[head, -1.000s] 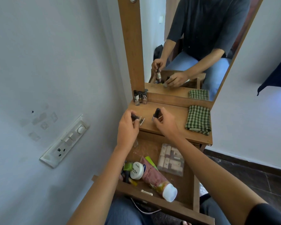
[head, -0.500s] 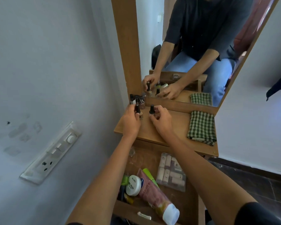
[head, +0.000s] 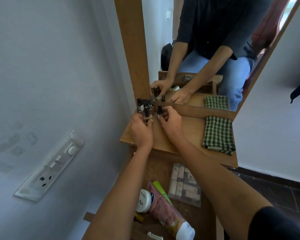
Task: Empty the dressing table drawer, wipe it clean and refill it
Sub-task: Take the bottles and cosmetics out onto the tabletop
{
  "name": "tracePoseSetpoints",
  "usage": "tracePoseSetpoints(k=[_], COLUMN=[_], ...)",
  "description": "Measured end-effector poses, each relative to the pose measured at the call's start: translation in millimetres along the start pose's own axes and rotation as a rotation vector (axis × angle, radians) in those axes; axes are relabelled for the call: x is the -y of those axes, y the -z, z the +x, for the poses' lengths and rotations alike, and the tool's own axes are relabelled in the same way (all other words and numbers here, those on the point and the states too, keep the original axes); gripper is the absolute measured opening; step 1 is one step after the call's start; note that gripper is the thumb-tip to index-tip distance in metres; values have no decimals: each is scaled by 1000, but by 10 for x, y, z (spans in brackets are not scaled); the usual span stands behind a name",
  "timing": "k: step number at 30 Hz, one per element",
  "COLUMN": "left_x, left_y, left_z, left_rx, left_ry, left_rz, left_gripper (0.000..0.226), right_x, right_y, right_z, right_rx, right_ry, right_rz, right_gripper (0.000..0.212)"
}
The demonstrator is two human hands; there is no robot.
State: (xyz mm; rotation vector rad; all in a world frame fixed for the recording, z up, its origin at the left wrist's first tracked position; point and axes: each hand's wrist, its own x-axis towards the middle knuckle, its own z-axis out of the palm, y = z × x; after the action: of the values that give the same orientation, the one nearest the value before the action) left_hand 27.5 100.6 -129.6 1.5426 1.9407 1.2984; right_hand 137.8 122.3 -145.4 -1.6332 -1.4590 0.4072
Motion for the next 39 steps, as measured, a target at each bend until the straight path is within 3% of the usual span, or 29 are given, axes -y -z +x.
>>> tracePoseSetpoints(k=[6,16,29,39], left_x=[24,46,116,112], left_y=[-65,-118,-175,-153], left_z=[88,160,237,216], left_rx=[-16,-14,11,-5], left_ry=[3,11,26,41], left_rz=[-43,-44,-57,-78], left_gripper=[25,37,37,35], right_x=[24,60,95,75], right_y=[-35,-15,-11,-14], right_z=[57,93,93,60], right_rx=[-16,9,1,-31], right_ry=[-16,-22,23,14], right_rz=[-15,-34,-112,-32], right_gripper=[26,24,22,15])
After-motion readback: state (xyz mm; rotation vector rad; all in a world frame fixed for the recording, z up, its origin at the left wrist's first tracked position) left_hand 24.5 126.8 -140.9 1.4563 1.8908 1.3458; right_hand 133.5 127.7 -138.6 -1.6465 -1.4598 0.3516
